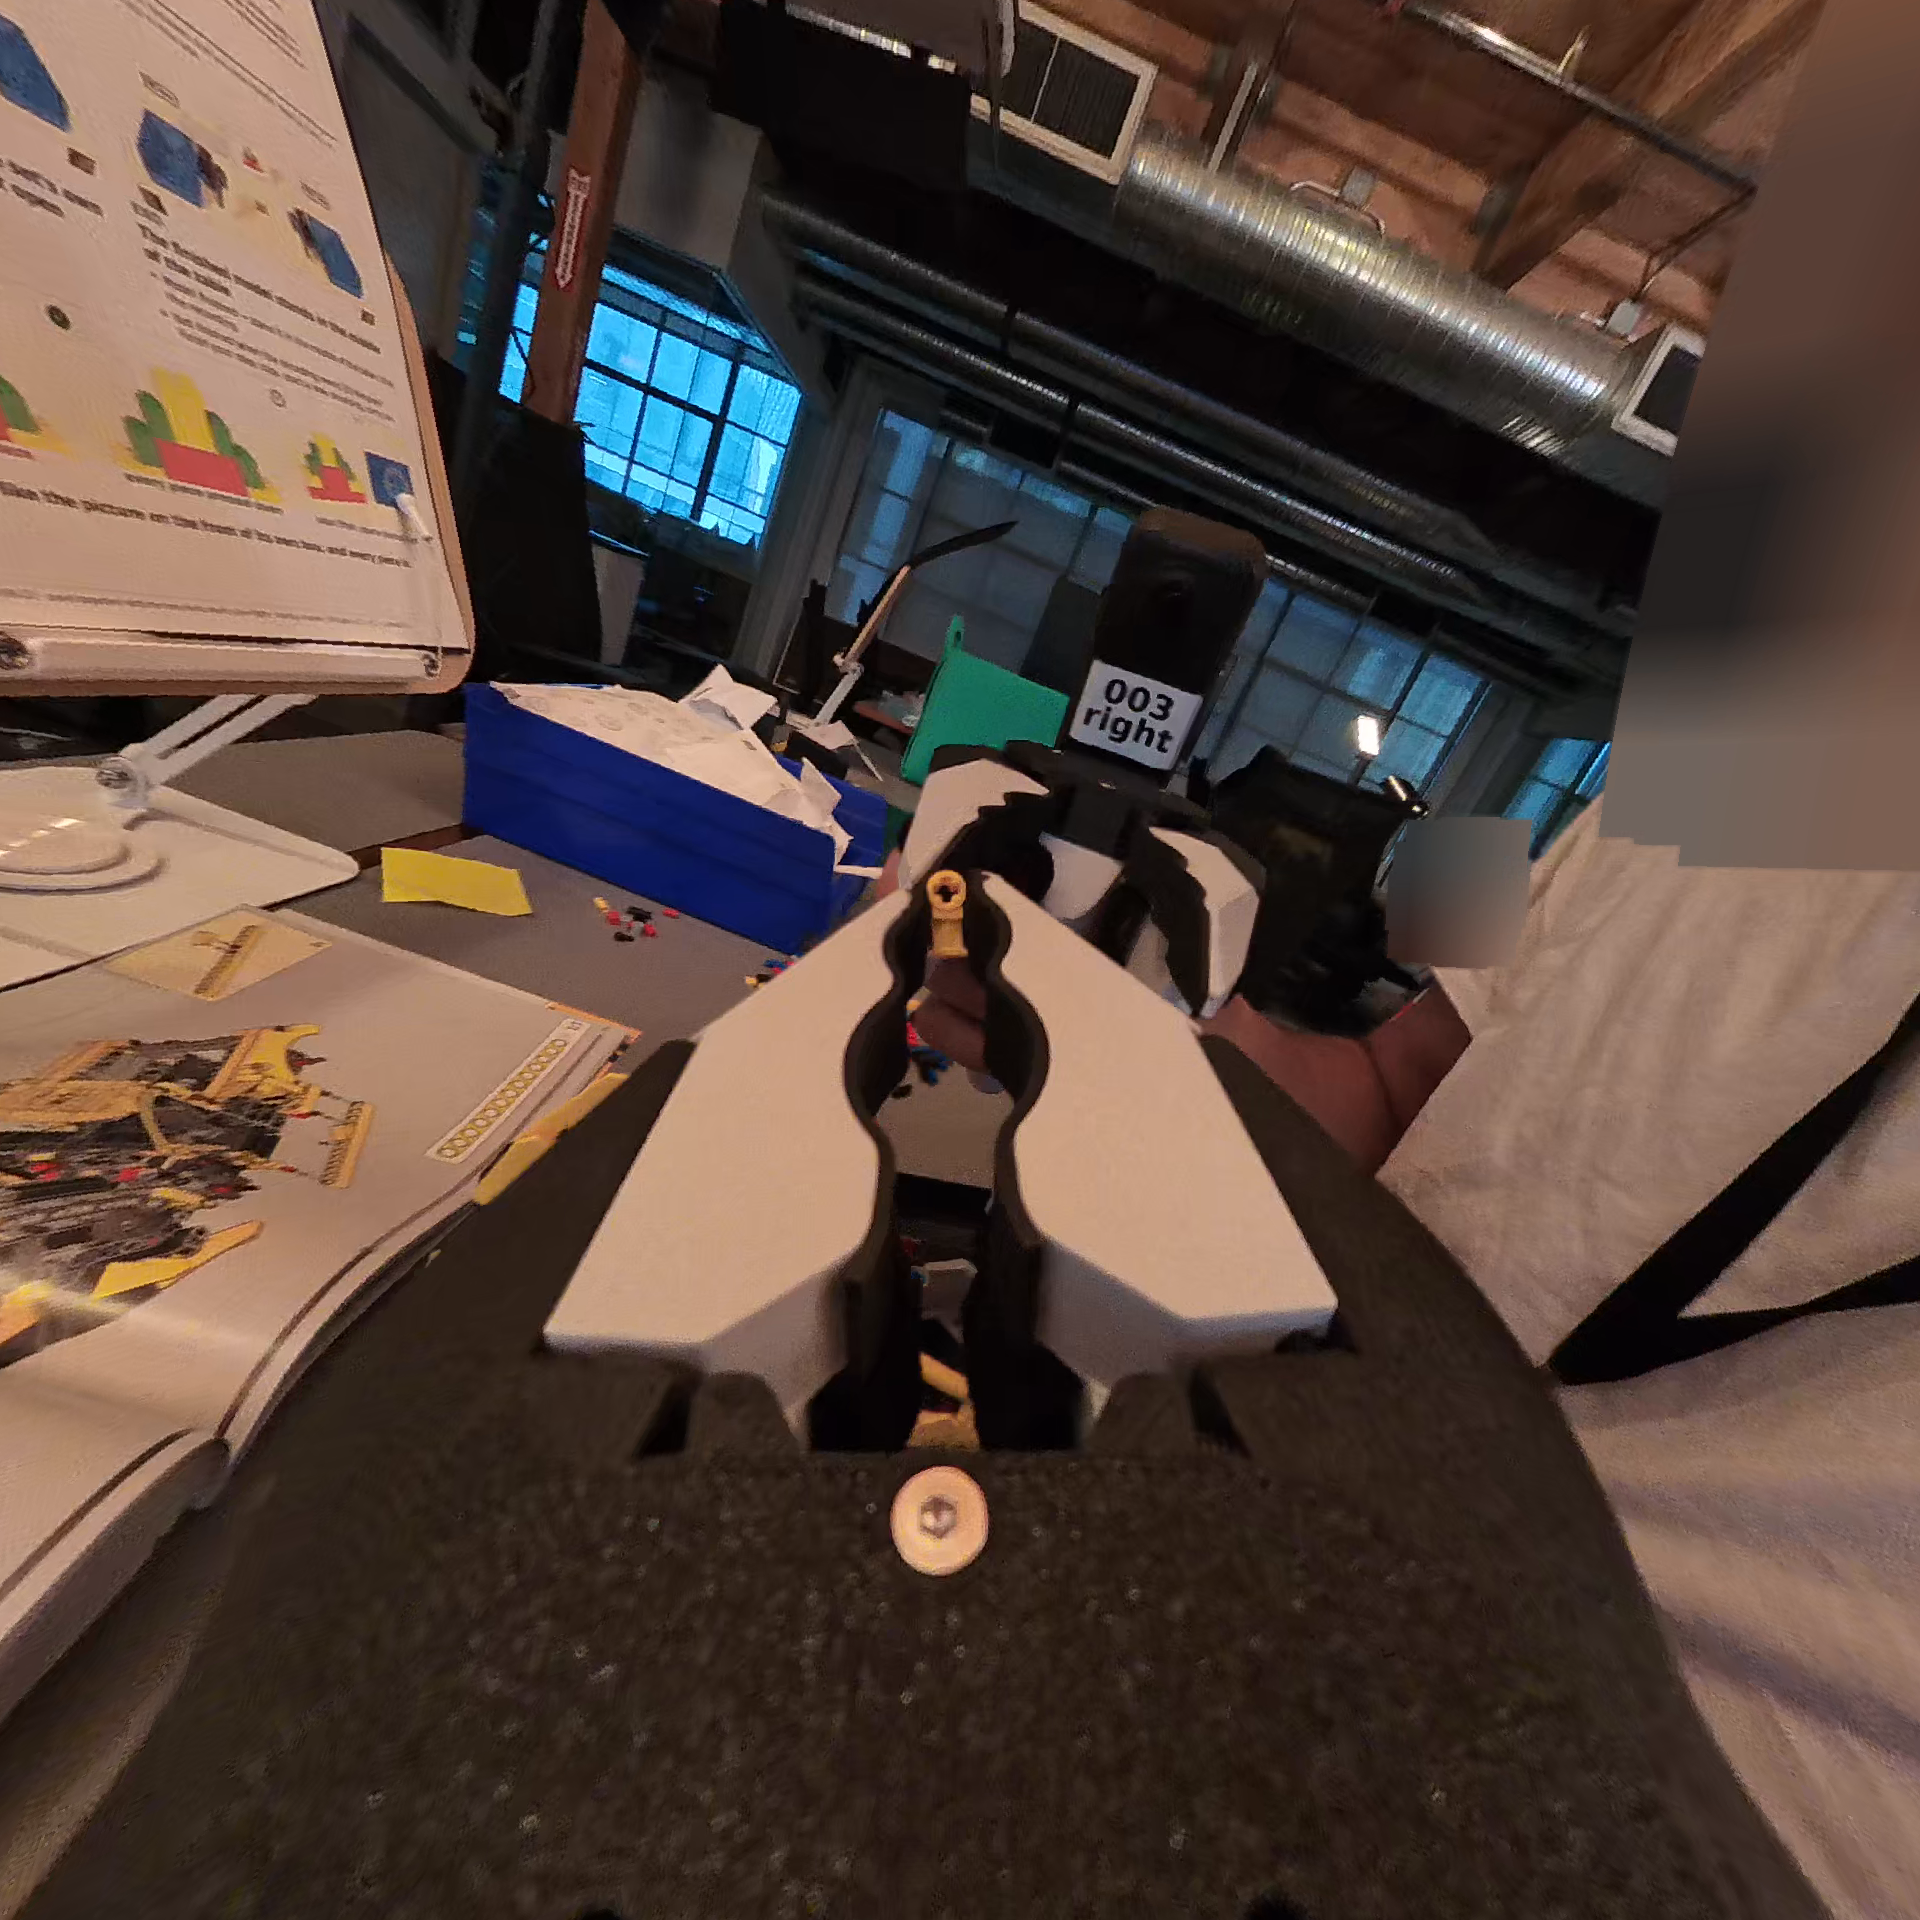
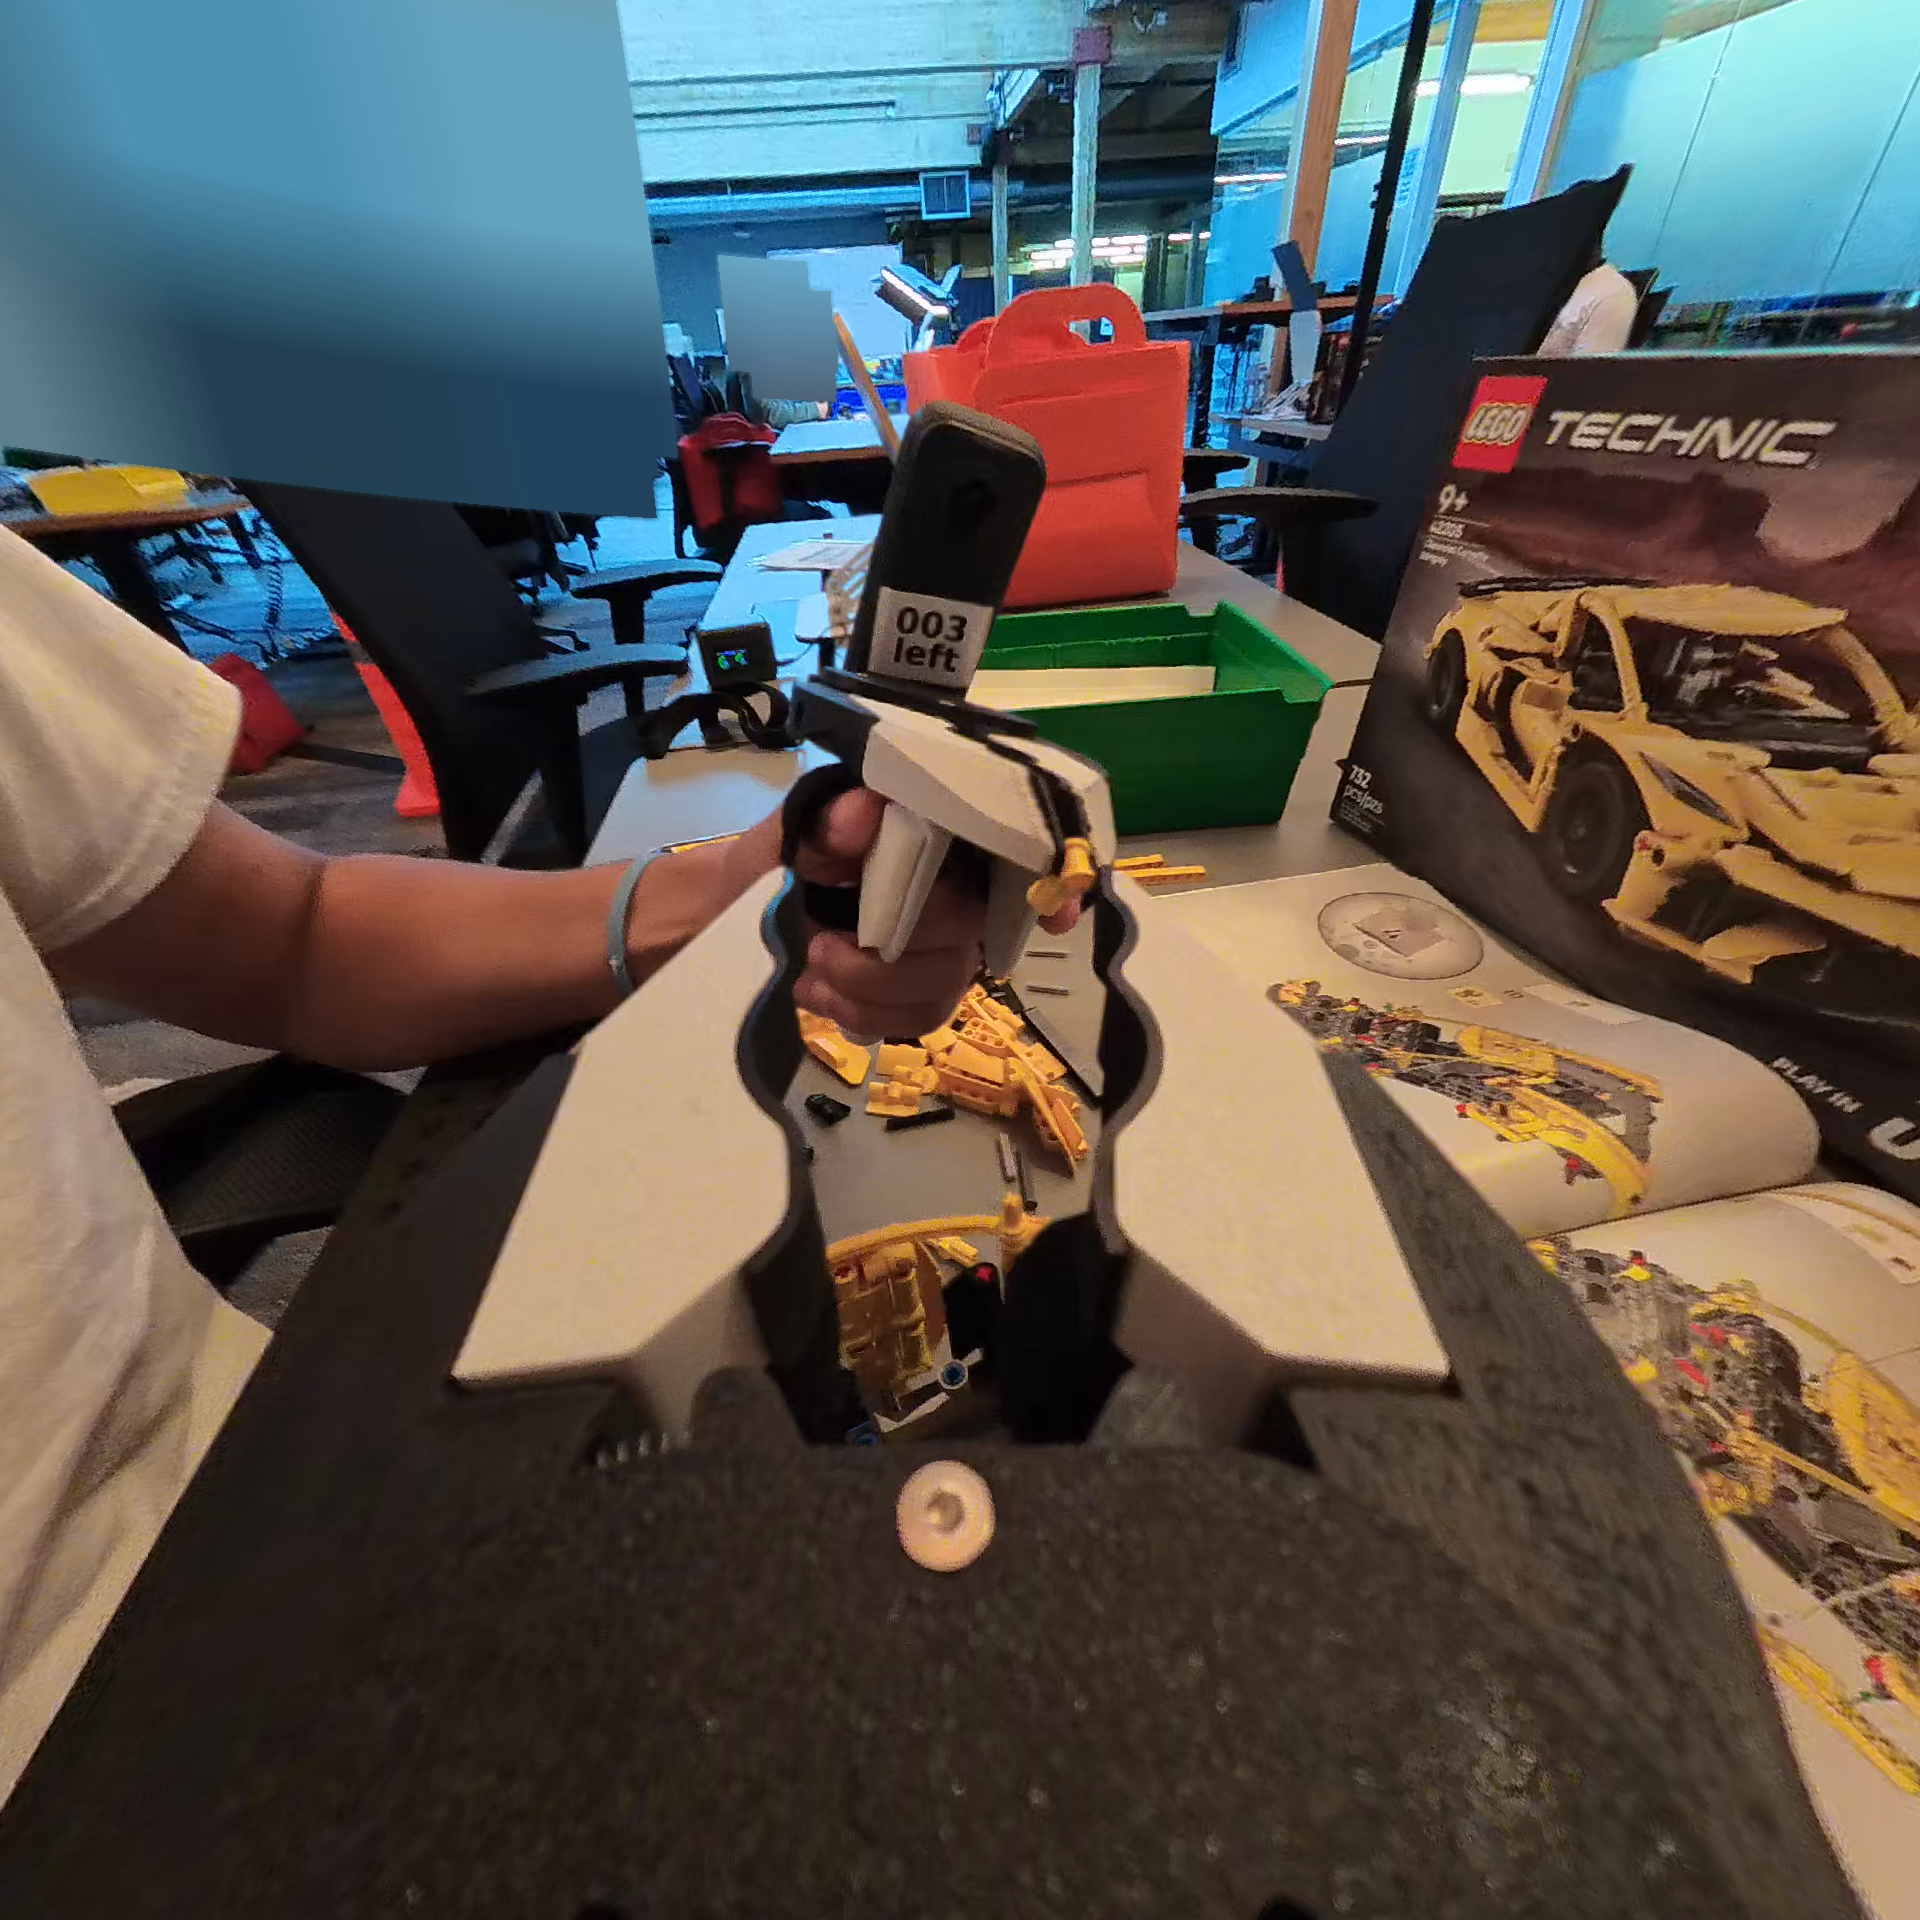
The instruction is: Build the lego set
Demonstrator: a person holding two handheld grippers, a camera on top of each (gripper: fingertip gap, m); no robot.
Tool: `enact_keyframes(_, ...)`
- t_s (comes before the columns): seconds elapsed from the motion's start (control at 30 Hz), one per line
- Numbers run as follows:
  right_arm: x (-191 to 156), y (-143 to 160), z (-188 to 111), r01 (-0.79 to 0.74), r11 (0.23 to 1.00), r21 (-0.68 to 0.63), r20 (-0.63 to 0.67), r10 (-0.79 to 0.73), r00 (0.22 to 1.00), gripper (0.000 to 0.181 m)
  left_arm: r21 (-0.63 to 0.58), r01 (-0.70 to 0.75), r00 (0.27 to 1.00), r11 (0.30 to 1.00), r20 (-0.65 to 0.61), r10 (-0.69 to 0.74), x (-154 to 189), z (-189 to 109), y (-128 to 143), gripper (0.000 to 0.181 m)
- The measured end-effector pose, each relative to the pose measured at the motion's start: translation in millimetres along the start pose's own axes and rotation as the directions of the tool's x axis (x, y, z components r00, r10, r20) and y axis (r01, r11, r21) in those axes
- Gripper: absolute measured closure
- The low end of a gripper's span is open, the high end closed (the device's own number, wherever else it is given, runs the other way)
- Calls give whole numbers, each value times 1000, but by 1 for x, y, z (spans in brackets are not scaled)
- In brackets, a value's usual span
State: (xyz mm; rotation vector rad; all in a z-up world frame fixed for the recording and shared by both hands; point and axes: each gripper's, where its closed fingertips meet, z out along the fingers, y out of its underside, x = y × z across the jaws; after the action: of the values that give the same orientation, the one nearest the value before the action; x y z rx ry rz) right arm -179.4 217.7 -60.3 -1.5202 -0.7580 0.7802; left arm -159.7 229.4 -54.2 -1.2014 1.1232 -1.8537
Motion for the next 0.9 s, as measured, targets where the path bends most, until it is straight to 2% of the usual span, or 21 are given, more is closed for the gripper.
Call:
enact_keyframes(0.1, -2, -2, 1, 67, 998, -7, -28, -67, 997, 123, 35, 33, 999, 999, -10, -33, 2, 1, -4, 175)
enact_keyframes(0.17, 4, 0, 0, 161, 986, -54, -100, -165, 981, 131, 49, 102, 994, 994, -31, -100, 1, 2, -5, 175)
enact_keyframes(0.27, 28, 4, -7, 297, 936, -191, -304, -344, 888, 151, 130, 223, 975, 966, -46, -219, -6, 2, -11, 175)
enact_keyframes(0.3, 32, 4, -9, 326, 920, -219, -357, -386, 850, 151, 162, 265, 964, 951, -50, -260, -9, 2, -13, 175)
enact_keyframes(0.47, 36, -10, -14, 466, 849, -249, -530, -523, 668, 158, 251, 410, 911, 877, -72, -405, -19, 7, -12, 175)
enact_keyframes(0.53, 36, -12, -11, 484, 835, -262, -554, -541, 632, 159, 262, 448, 893, 855, -93, -440, -20, 10, -10, 175)
enact_keyframes(0.67, 42, -4, -6, 462, 837, -294, -557, -542, 629, 159, 280, 515, 857, 810, -144, -495, -17, 13, -9, 176)
enact_keyframes(0.8, 42, -5, -10, 480, 828, -291, -546, -556, 627, 166, 245, 495, 869, 834, -130, -478, -13, 17, -5, 175)
enact_keyframes(0.9, 35, 1, -11, 523, 799, -296, -426, -601, 677, 166, 165, 485, 874, 859, -136, -467, -8, 15, 3, 175)
